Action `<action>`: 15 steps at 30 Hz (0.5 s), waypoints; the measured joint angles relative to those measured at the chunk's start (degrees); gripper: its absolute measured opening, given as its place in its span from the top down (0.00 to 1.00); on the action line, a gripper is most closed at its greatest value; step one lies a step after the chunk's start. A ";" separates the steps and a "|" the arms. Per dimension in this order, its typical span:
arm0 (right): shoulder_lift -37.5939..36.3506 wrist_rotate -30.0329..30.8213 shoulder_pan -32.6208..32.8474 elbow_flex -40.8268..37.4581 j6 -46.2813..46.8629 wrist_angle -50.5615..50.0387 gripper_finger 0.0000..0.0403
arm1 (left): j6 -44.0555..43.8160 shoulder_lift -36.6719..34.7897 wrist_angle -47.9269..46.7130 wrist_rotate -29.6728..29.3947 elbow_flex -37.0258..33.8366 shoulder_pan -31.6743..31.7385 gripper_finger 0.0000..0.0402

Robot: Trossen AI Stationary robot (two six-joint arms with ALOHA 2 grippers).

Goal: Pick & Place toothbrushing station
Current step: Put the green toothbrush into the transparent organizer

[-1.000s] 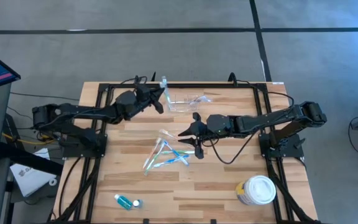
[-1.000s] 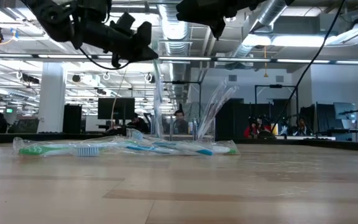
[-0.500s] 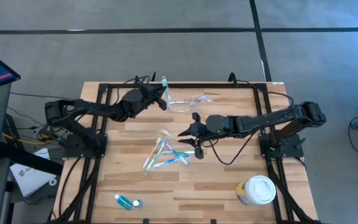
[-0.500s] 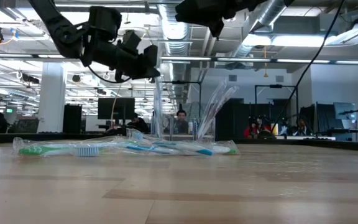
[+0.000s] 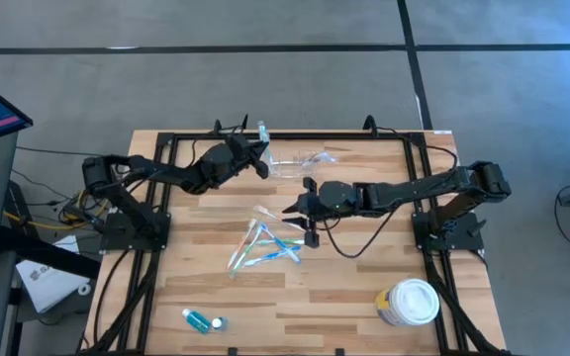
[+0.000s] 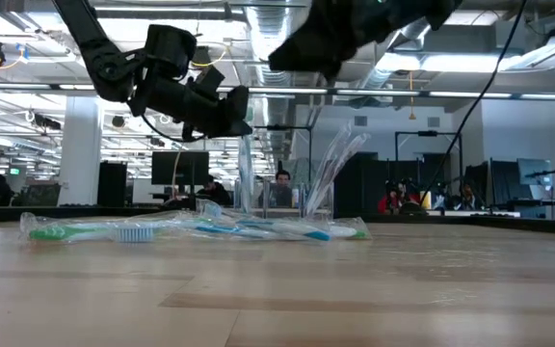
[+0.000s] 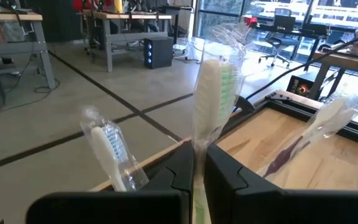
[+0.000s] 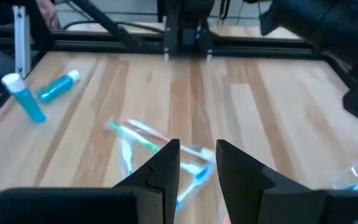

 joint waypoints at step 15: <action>0.84 -0.16 -0.83 0.28 0.02 1.00 0.76 | -4.50 4.08 0.33 -0.11 0.02 0.00 0.98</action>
